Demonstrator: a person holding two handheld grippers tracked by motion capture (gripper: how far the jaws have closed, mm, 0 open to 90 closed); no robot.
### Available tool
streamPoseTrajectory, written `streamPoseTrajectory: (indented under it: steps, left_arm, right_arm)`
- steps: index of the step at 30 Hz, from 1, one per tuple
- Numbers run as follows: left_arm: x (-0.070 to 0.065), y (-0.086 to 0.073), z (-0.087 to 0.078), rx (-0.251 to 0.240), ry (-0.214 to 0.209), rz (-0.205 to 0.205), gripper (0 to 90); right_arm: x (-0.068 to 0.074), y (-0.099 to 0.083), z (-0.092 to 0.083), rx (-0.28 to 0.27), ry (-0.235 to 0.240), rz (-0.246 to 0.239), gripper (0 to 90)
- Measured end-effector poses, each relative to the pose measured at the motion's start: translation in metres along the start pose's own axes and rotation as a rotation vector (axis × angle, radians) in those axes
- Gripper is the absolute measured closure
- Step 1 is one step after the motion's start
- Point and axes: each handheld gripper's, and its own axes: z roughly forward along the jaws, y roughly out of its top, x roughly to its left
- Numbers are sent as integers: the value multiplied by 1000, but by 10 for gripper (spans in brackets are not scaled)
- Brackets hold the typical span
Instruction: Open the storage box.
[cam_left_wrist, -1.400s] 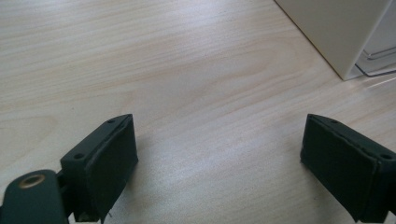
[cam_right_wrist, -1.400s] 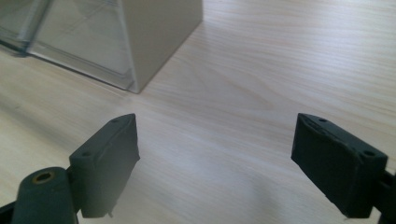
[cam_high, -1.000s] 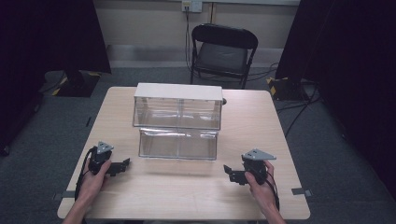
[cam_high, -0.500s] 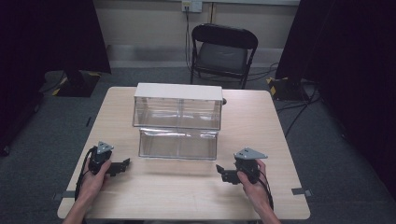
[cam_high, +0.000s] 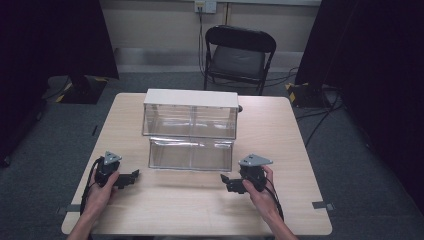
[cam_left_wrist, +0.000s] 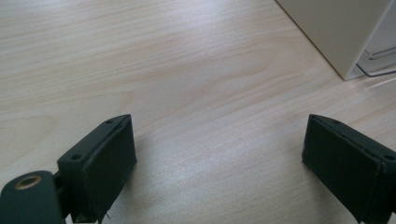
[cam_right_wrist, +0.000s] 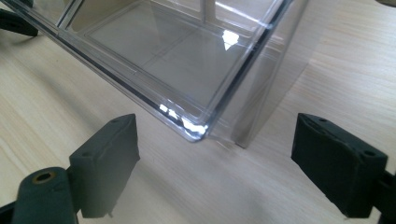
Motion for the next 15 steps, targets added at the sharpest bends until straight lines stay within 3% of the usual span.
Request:
streamPoseTrajectory:
  steps: [7,15]
  left_arm:
    - [0,0,0,1,2,-2,91]
    - [0,0,0,2,4,-3,85]
  right_arm:
    - [2,5,16,31,8,1,143]
    - [-1,4,31,43,16,37,142]
